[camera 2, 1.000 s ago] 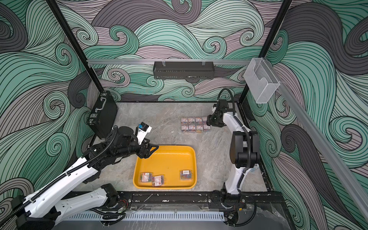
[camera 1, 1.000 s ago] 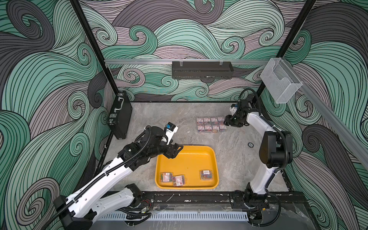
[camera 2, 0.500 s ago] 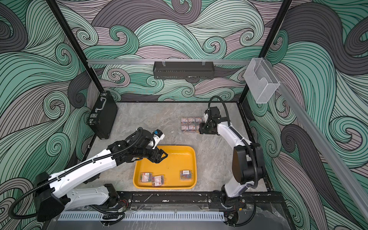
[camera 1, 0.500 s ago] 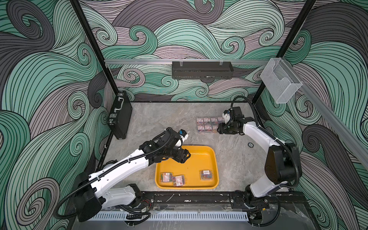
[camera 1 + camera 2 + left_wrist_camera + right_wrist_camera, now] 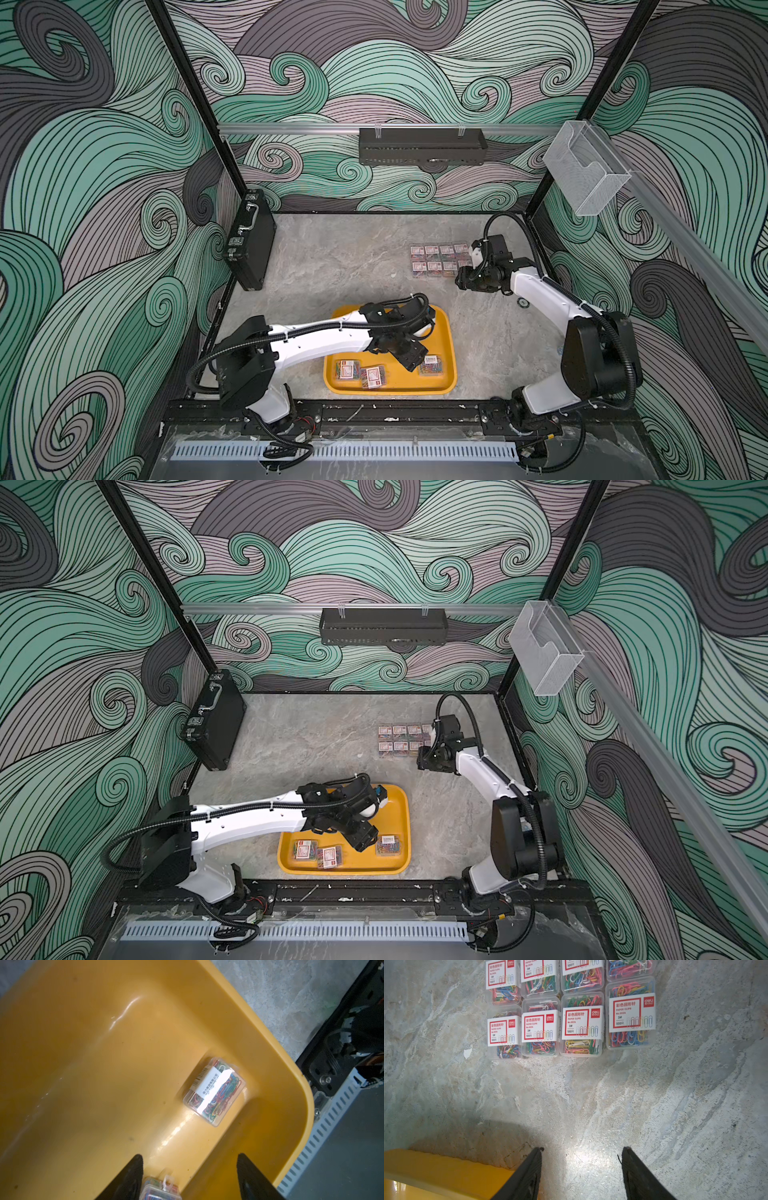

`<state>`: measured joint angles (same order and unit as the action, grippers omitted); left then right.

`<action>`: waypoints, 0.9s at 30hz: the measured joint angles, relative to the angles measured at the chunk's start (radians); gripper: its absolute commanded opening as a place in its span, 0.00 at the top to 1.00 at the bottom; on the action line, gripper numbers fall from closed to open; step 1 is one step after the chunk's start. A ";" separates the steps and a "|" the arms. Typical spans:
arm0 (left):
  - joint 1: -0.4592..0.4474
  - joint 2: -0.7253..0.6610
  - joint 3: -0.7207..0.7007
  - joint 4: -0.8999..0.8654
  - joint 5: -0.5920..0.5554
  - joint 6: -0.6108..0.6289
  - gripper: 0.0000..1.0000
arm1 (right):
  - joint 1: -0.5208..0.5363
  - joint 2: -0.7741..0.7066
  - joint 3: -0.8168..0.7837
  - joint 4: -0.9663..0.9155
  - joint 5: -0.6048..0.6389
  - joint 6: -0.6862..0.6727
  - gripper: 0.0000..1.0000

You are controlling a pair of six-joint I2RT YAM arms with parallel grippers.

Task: Take the paper clips out of the storage box
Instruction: Place the boxed paper clips at the center of the board, then move the boxed paper clips to the storage box.

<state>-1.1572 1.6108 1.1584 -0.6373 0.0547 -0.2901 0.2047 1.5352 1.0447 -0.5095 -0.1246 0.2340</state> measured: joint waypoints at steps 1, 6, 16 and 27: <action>-0.016 0.028 0.022 -0.005 -0.006 0.010 0.31 | 0.000 0.000 -0.003 0.002 0.003 0.002 0.36; -0.070 0.133 0.087 -0.021 -0.035 0.050 0.32 | -0.010 -0.019 -0.016 0.002 0.015 0.006 0.35; -0.089 0.164 0.089 -0.018 -0.082 0.087 0.32 | -0.069 -0.085 -0.056 0.005 0.016 0.009 0.33; -0.089 0.208 0.089 0.043 -0.064 0.129 0.32 | -0.087 -0.097 -0.060 -0.004 0.016 0.009 0.30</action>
<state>-1.2461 1.8183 1.2472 -0.5941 -0.0093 -0.1608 0.1181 1.4384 0.9848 -0.5133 -0.1085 0.2428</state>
